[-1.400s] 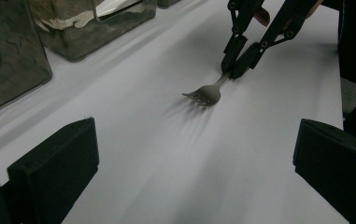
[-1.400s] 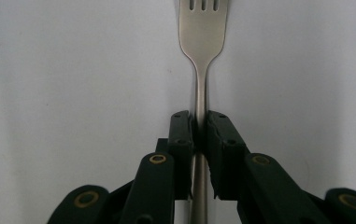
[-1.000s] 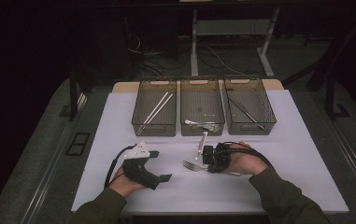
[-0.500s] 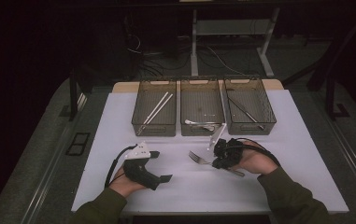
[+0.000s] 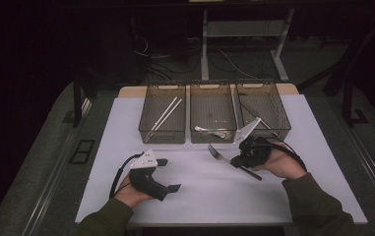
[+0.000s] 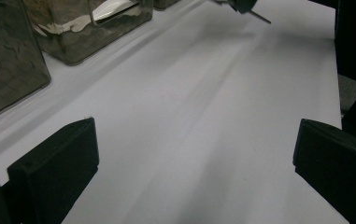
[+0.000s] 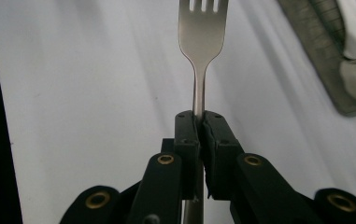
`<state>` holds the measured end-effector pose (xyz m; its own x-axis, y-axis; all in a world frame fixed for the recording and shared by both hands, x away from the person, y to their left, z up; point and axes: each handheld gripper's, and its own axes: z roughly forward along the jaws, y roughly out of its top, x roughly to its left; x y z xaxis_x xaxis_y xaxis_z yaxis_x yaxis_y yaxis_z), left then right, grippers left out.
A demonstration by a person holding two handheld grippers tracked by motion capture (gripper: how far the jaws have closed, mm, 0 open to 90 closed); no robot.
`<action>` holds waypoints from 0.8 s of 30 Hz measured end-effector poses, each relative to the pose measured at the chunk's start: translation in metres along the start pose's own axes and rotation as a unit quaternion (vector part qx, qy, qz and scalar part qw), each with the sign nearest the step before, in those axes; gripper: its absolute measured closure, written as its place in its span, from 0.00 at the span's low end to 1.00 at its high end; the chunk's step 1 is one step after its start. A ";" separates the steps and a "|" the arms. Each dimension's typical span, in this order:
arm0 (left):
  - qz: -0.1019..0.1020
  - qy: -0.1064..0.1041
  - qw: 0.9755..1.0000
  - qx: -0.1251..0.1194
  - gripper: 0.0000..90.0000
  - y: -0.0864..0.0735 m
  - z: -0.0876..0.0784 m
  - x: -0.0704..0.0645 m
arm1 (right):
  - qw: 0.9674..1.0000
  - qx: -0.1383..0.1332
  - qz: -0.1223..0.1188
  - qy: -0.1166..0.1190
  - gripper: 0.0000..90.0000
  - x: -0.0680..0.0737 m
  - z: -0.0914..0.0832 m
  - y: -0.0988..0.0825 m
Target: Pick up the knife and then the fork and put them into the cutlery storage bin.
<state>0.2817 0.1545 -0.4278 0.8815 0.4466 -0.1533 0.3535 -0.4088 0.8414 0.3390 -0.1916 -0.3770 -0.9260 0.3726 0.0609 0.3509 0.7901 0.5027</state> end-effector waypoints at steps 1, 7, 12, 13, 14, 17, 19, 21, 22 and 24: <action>0.000 0.000 1.000 0.000 0.00 0.000 0.000 0.000 | 1.000 -0.007 0.002 -0.002 0.94 -0.002 -0.003 -0.001; 0.002 0.004 1.000 -0.001 0.00 -0.001 -0.004 0.000 | 0.999 -0.036 0.022 -0.009 0.94 -0.009 -0.019 -0.001; 0.003 0.003 1.000 0.001 0.00 -0.003 -0.005 0.001 | 0.997 -0.060 0.037 -0.018 0.94 -0.017 -0.032 -0.001; 0.003 0.003 1.000 0.001 0.00 -0.003 -0.006 0.001 | 0.997 -0.065 0.042 -0.022 0.94 -0.020 -0.035 -0.002; 0.002 0.003 1.000 0.000 0.00 -0.003 -0.006 0.001 | 0.996 -0.068 0.043 -0.024 0.94 -0.021 -0.037 -0.002; 0.004 0.004 1.000 -0.001 0.00 -0.003 -0.006 0.001 | 0.994 -0.082 0.058 -0.034 0.94 -0.029 -0.048 -0.002; 0.004 0.003 1.000 -0.001 0.00 -0.003 -0.006 0.001 | 0.993 -0.092 0.067 -0.041 0.94 -0.035 -0.054 -0.003; 0.003 0.002 1.000 -0.002 0.00 -0.003 -0.006 0.001 | 0.990 -0.104 0.077 -0.051 0.94 -0.041 -0.060 -0.004; 0.001 0.002 1.000 -0.002 0.00 -0.003 -0.006 0.001 | 0.989 -0.109 0.081 -0.055 0.94 -0.045 -0.063 -0.004; 0.000 0.002 1.000 -0.002 0.00 -0.003 -0.006 0.001 | 0.987 -0.118 0.090 -0.063 0.94 -0.052 -0.067 -0.005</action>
<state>0.2797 0.1609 -0.4273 0.8804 0.4495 -0.1515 0.3525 -0.4064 0.8430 0.3760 -0.2471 -0.3247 -0.8212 0.5666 0.0673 0.4525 0.5749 0.6817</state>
